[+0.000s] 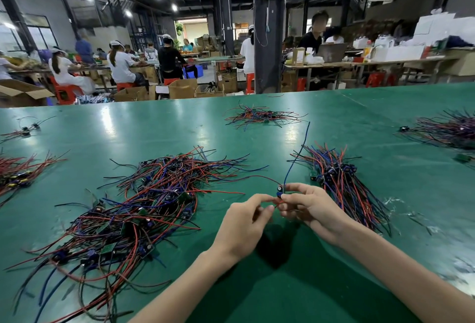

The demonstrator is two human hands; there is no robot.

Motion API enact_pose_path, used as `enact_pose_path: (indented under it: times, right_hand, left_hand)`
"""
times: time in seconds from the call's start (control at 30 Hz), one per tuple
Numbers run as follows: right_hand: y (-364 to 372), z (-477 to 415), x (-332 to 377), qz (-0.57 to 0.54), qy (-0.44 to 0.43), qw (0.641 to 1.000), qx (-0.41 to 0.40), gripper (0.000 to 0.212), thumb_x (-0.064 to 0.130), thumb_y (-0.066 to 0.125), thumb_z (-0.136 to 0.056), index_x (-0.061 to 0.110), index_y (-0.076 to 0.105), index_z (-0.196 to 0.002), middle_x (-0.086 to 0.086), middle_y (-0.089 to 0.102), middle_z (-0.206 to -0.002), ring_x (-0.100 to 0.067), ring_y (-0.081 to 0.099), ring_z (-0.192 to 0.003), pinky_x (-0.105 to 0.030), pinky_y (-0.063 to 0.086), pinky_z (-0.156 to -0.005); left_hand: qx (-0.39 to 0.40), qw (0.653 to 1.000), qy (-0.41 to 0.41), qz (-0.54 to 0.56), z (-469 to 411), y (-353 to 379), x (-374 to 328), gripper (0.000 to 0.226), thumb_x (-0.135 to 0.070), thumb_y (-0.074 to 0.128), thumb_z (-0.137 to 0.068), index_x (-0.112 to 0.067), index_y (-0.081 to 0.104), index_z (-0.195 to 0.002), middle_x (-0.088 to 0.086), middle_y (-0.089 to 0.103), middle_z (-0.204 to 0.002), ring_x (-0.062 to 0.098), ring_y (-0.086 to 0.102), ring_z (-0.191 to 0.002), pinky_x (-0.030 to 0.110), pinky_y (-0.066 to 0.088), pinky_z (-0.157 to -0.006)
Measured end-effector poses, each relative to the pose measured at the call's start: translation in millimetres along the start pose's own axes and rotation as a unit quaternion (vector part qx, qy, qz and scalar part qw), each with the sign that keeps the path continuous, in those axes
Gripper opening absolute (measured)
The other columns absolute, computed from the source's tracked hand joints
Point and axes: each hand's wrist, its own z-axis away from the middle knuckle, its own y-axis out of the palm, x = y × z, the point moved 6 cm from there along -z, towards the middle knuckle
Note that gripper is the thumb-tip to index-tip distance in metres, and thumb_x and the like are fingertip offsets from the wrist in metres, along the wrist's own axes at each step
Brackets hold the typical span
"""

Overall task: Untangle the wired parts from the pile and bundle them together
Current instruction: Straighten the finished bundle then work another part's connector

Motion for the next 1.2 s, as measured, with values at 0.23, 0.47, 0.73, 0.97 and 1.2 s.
enact_pose_path:
  times: [0.23,0.47,0.73,0.97,1.2]
  right_hand:
    - [2.4,-1.4,-2.2,0.000,-0.006,1.000,0.018,0.014,-0.004,0.049,-0.093,0.001,0.056,-0.104,-0.012,0.072,-0.080,-0.012,0.064,-0.056,-0.023,0.054,-0.055]
    - [0.2,-3.0,2.1,-0.057,0.001,0.998,0.024,0.020,-0.004,0.040,-0.096,0.005,0.056,-0.104,-0.010,0.074,-0.086,-0.009,0.062,-0.054,-0.019,0.052,-0.053]
    - [-1.4,-2.7,-5.1,-0.024,0.064,0.997,0.029,0.029,-0.003,0.033,-0.098,0.001,0.061,-0.103,-0.007,0.069,-0.074,-0.009,0.047,-0.052,-0.020,0.046,-0.047]
    - [-3.6,-1.1,-5.9,0.041,0.084,0.996,0.007,0.028,-0.001,0.035,-0.099,-0.002,0.062,-0.106,-0.007,0.067,-0.070,-0.007,0.040,-0.046,-0.017,0.038,-0.043]
    - [1.5,-2.0,-11.3,0.056,0.085,0.995,0.005,0.027,0.000,0.036,-0.099,-0.002,0.062,-0.103,-0.007,0.067,-0.068,-0.007,0.038,-0.044,-0.017,0.034,-0.043]
  left_hand:
    - [0.040,0.962,-0.146,0.226,-2.4,4.7,16.5,0.018,-0.001,0.063,-0.087,-0.008,0.061,-0.104,-0.002,0.068,-0.065,0.010,0.059,-0.049,0.023,0.050,-0.047]
    - [0.100,0.943,-0.182,0.262,1.3,14.9,18.3,0.009,-0.003,0.069,-0.083,-0.012,0.066,-0.082,0.006,0.067,-0.067,0.012,0.062,-0.054,0.024,0.054,-0.054]
    - [0.088,0.966,-0.146,0.196,-2.9,2.5,17.6,0.017,-0.018,0.064,-0.090,-0.012,0.068,-0.074,0.001,0.071,-0.066,0.013,0.064,-0.057,0.030,0.056,-0.063]
    - [-0.105,0.932,-0.012,-0.348,-10.5,-40.0,24.6,0.021,-0.016,0.050,-0.091,-0.018,0.061,-0.109,0.000,0.060,-0.104,0.019,0.048,-0.100,0.027,0.041,-0.079]
    - [-0.055,0.883,-0.084,-0.459,-22.7,-66.4,58.6,0.020,-0.021,0.053,-0.094,-0.022,0.065,-0.110,-0.003,0.058,-0.110,0.020,0.041,-0.108,0.028,0.034,-0.092]
